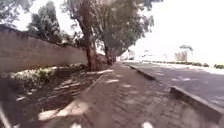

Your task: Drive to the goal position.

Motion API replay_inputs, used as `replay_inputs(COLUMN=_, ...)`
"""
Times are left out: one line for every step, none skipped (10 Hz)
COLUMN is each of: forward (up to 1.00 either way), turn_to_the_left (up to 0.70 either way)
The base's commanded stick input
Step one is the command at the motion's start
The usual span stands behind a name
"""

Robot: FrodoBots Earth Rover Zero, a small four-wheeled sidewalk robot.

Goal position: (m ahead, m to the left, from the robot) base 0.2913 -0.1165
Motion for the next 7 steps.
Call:
replay_inputs(forward=0.70, turn_to_the_left=-0.35)
replay_inputs(forward=0.70, turn_to_the_left=-0.35)
replay_inputs(forward=0.70, turn_to_the_left=-0.35)
replay_inputs(forward=0.70, turn_to_the_left=-0.35)
replay_inputs(forward=0.70, turn_to_the_left=-0.35)
replay_inputs(forward=0.70, turn_to_the_left=-0.35)
replay_inputs(forward=0.70, turn_to_the_left=-0.35)
